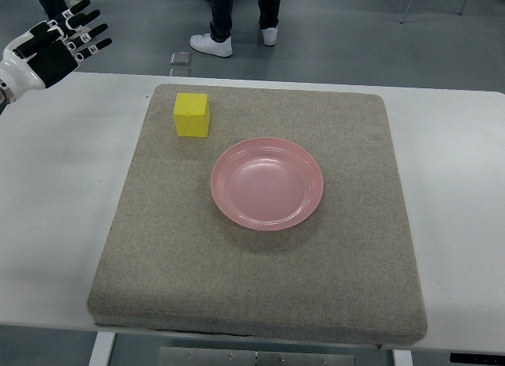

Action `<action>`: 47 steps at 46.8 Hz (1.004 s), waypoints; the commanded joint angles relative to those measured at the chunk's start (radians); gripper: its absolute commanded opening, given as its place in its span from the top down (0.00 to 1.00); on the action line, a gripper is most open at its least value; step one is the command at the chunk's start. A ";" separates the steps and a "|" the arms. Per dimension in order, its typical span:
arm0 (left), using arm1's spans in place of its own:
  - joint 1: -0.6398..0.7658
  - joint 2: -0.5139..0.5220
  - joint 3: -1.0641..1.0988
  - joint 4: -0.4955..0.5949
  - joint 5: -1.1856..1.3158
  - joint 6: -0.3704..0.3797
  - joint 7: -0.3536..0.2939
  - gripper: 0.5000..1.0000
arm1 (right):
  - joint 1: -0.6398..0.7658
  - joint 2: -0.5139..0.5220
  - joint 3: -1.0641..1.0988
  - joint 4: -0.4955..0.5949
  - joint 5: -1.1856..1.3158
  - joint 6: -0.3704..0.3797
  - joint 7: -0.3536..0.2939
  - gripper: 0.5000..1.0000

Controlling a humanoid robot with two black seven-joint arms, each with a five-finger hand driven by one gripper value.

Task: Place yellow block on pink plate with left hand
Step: 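Move the left hand forward toward the yellow cube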

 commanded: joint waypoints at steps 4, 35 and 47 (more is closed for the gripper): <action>-0.002 -0.012 -0.003 0.000 0.001 0.000 0.000 0.00 | 0.000 0.000 0.000 0.000 0.000 0.000 0.000 0.15; -0.046 -0.019 0.006 0.001 0.216 0.000 -0.002 0.00 | 0.000 0.000 0.000 0.000 0.000 0.000 0.000 0.15; -0.101 -0.015 0.010 0.001 0.552 0.000 -0.081 0.01 | 0.000 0.000 0.000 0.000 0.000 0.000 0.000 0.15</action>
